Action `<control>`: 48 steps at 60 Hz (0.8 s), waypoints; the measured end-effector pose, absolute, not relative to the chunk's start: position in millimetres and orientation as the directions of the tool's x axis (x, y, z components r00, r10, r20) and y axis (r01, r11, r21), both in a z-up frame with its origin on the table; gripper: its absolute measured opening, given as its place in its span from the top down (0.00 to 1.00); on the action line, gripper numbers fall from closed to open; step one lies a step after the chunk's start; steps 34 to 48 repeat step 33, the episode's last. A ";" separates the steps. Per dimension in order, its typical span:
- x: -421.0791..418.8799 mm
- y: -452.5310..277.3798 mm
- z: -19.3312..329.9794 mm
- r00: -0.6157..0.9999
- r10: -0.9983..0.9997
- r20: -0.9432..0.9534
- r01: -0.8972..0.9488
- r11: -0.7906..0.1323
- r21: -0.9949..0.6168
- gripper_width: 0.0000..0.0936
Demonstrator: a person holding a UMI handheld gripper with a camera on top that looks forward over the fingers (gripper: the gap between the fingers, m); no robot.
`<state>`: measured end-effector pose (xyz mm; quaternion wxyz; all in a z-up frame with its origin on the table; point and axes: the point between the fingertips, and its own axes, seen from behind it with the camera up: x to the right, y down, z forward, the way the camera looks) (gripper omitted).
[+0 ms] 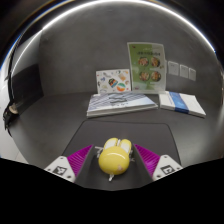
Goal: Arrange mouse
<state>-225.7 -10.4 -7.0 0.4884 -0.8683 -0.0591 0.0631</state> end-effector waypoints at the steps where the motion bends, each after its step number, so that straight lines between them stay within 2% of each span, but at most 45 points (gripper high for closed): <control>1: -225.8 -12.9 -6.8 0.985 0.165 -0.056 0.040 -0.530 -0.847 0.08; 8: -227.0 -35.3 12.1 0.976 0.195 -0.097 0.023 -0.533 -0.846 0.10; 19: -174.2 -85.7 37.0 0.979 0.167 -0.115 -0.011 -0.521 -0.854 0.09; 33: -69.9 -151.4 25.1 0.974 0.146 -0.176 -0.071 -0.540 -0.839 0.11; 48: -69.9 -151.4 25.1 0.974 0.146 -0.176 -0.071 -0.540 -0.839 0.11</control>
